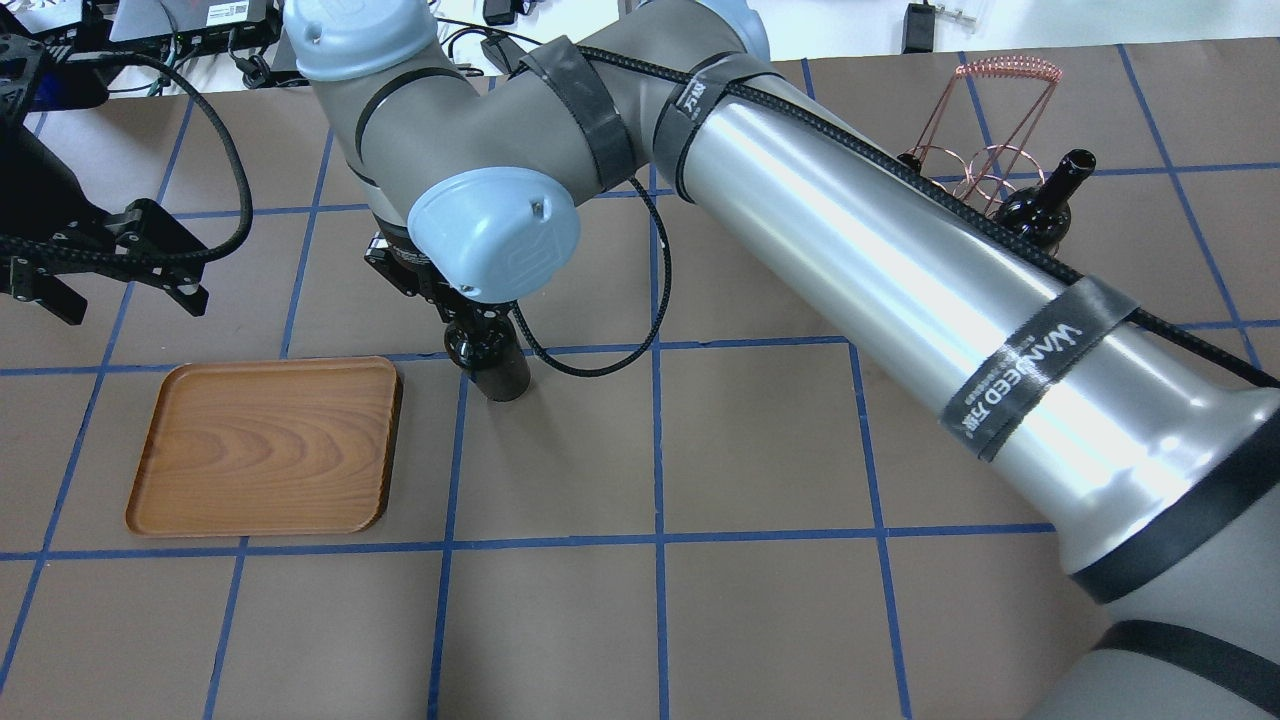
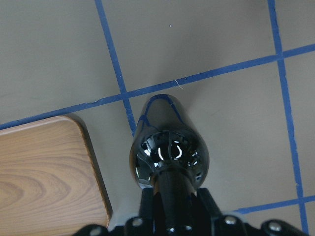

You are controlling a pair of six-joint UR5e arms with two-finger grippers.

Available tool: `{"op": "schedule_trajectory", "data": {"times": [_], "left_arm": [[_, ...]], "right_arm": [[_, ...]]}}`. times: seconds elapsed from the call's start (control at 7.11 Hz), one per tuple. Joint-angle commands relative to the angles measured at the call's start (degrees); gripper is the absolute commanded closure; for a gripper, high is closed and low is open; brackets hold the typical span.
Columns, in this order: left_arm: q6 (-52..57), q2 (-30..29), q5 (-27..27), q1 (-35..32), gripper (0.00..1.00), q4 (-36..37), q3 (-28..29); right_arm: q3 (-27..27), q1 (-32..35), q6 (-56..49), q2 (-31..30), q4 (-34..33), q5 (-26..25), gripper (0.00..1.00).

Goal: Take wine from basket and place on tray
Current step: 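Stand the bottle upright on the table beside the tray, release it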

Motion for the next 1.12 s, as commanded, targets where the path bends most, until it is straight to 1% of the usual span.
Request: {"op": "schedule_trajectory", "data": {"times": [0.0,0.14,0.28,0.42,0.56,0.7,0.98], "left_arm": [[0.0,0.0,1.1,0.0,0.00,-1.2,-0.1],[0.0,0.0,1.2,0.0,0.00,-1.3,0.0],[0.0,-0.1,1.2,0.1,0.00,-1.3,0.0],[0.0,-0.3,1.1,0.1,0.00,-0.8,-0.1],[0.2,-0.3,1.0,0.0,0.00,-0.8,-0.1],[0.4,-0.8,0.7,-0.1,0.00,-0.7,0.1],[0.2,-1.5,0.3,-1.0,0.00,-0.3,0.6]], "right_arm": [[-0.1,0.6,0.4,0.4,-0.2,1.6,0.53],[0.0,0.6,0.1,0.3,-0.2,0.6,0.30],[0.7,0.7,-2.8,0.2,-2.2,0.6,0.00],[1.1,-0.4,-5.2,-2.5,-2.1,0.7,0.00],[1.9,-1.7,-8.2,-6.4,1.1,0.5,0.00],[3.0,-5.4,-12.3,-9.8,3.8,0.5,0.00],[8.1,-14.4,-23.9,-17.6,9.1,0.2,0.00]]}}
